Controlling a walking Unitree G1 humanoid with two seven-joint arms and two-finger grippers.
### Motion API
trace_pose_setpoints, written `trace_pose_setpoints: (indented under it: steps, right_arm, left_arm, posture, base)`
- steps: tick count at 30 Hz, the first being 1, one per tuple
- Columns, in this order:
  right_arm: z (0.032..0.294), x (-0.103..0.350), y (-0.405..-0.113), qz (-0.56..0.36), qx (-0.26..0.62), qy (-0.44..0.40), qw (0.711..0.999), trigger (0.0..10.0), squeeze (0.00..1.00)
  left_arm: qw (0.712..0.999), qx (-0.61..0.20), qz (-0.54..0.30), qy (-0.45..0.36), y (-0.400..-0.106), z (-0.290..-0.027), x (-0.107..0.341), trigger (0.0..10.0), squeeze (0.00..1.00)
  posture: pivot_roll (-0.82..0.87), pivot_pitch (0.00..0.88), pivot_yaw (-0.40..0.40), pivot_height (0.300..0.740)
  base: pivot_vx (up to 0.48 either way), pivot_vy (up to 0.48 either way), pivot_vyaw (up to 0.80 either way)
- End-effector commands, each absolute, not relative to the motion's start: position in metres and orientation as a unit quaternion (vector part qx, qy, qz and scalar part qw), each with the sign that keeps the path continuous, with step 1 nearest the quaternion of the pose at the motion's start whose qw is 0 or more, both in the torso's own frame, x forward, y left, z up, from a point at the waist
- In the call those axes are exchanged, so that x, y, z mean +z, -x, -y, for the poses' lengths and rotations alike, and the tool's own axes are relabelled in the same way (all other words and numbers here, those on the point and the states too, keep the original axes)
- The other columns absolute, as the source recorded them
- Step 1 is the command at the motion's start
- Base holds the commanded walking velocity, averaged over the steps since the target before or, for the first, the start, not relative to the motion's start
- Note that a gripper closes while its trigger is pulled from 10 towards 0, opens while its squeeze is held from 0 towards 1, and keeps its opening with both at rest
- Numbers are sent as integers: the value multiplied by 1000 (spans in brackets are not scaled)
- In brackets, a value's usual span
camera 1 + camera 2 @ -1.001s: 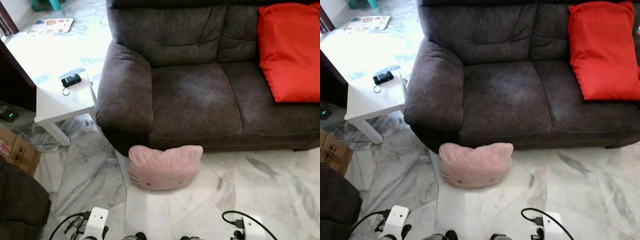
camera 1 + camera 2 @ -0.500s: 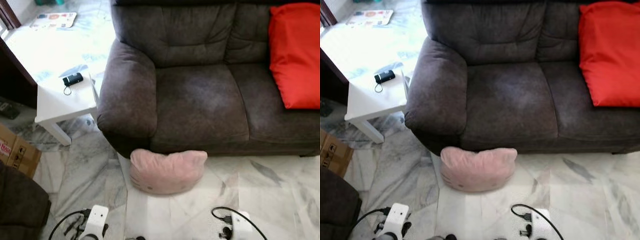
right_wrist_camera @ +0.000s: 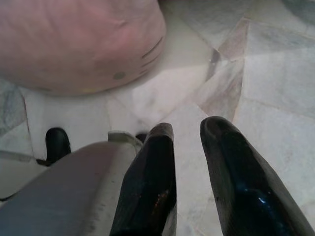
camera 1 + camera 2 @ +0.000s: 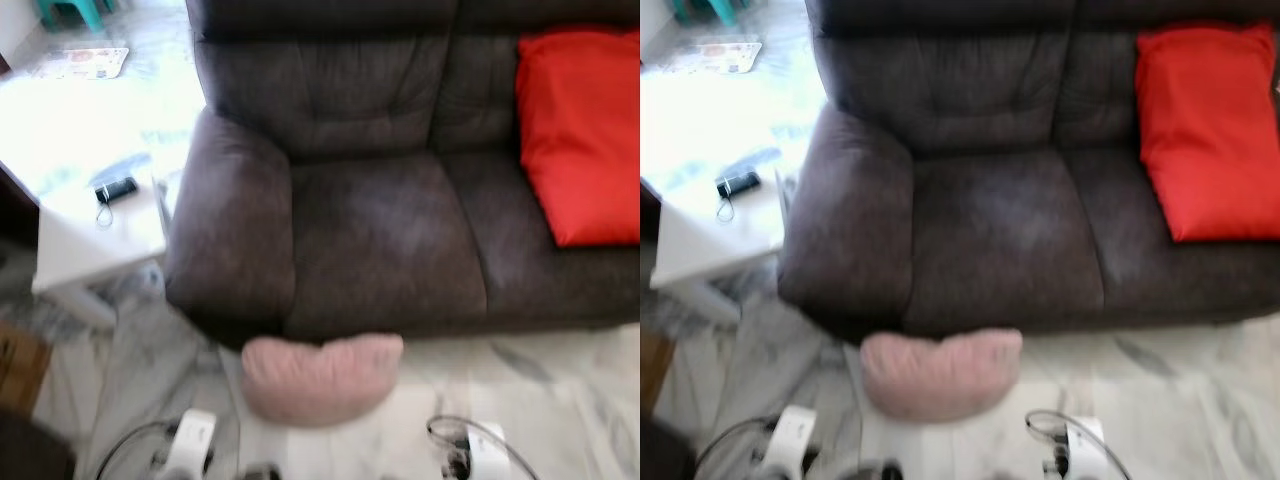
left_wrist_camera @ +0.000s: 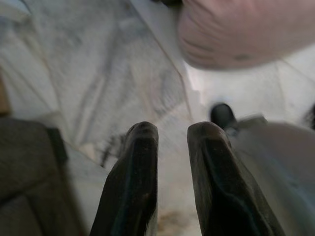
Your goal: Move the pillow to the sofa from floor
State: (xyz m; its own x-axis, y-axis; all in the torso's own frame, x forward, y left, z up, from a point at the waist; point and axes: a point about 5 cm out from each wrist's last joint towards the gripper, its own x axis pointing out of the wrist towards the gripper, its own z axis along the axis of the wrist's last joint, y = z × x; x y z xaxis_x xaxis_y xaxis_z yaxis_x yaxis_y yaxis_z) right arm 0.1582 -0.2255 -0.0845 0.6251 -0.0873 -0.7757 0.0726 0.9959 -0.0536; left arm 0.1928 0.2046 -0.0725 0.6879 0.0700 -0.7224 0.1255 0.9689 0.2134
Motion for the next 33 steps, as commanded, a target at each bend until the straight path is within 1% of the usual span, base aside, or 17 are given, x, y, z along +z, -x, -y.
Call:
trace_pose_setpoints:
  steps: [1, 2, 3, 11, 13, 18, 21, 22, 23, 26, 27, 29, 31, 33]
  right_arm:
    - [235, -88, -145, -445, -59, 5, 894, 10000, 0]
    - [232, -88, -146, -445, -57, 5, 894, 10000, 0]
    - [223, -90, -148, -445, -53, 4, 894, 10000, 0]
    - [202, -92, -153, -442, -42, -1, 896, 10000, 0]
    - [198, -92, -155, -439, -38, -5, 898, 10000, 0]
    - [203, -87, -162, -417, -43, -7, 908, 10000, 0]
    - [227, -74, -176, -375, -60, -15, 925, 10000, 0]
    - [227, -74, -176, -375, -60, -15, 925, 10000, 0]
    - [231, -70, -181, -363, -62, -10, 929, 10000, 0]
    - [231, -59, -201, -322, -80, -24, 943, 10000, 0]
    - [231, -57, -203, -316, -81, -25, 945, 10000, 0]
    - [228, -44, -221, -268, -70, -25, 961, 10000, 0]
    - [227, -38, -228, -248, -62, -21, 967, 10000, 0]
    - [227, -26, -240, -204, -59, -38, 976, 10000, 0]
  left_arm:
    - [903, -22, -412, -121, -181, -199, -79, 10000, 0]
    - [903, -22, -412, -121, -182, -199, -79, 10000, 0]
    - [903, -23, -412, -121, -182, -199, -79, 10000, 0]
    - [908, -18, -401, -122, -185, -200, -77, 10000, 0]
    - [919, 2, -379, -111, -191, -201, -73, 10000, 0]
    - [938, 32, -333, -93, -206, -202, -62, 10000, 0]
    - [959, 49, -263, -92, -228, -202, -43, 10000, 0]
    - [959, 49, -263, -92, -228, -202, -43, 10000, 0]
    - [968, 55, -227, -93, -239, -202, -33, 10000, 0]
    - [982, 53, -151, -101, -260, -200, -9, 10000, 0]
    - [983, 53, -144, -103, -261, -200, -7, 10000, 0]
    - [987, 48, -114, -106, -268, -198, 3, 10000, 0]
    - [988, 44, -102, -110, -269, -197, 6, 10000, 0]
    - [990, 38, -80, -111, -272, -193, 13, 10000, 0]
  posture:
    - [-79, 184, 21, 740]
    - [-78, 185, 20, 740]
    - [-79, 185, 20, 740]
    - [-79, 186, 20, 740]
    - [-79, 187, 19, 740]
    - [-76, 189, 18, 740]
    - [-81, 191, 17, 740]
    - [-81, 191, 17, 740]
    - [-80, 190, 16, 740]
    - [-71, 185, 14, 740]
    - [-71, 185, 14, 740]
    - [-82, 180, 15, 740]
    - [-84, 178, 14, 740]
    - [-88, 168, 14, 740]
  base:
    - [0, 0, 0]
    - [0, 0, 0]
    - [0, 0, 0]
    - [0, 0, 0]
    - [0, 0, 0]
    - [0, 0, 0]
    - [0, 0, 0]
    - [0, 0, 0]
    - [0, 0, 0]
    - [0, 0, 0]
    - [0, 0, 0]
    - [0, 0, 0]
    - [0, 0, 0]
    - [0, 0, 0]
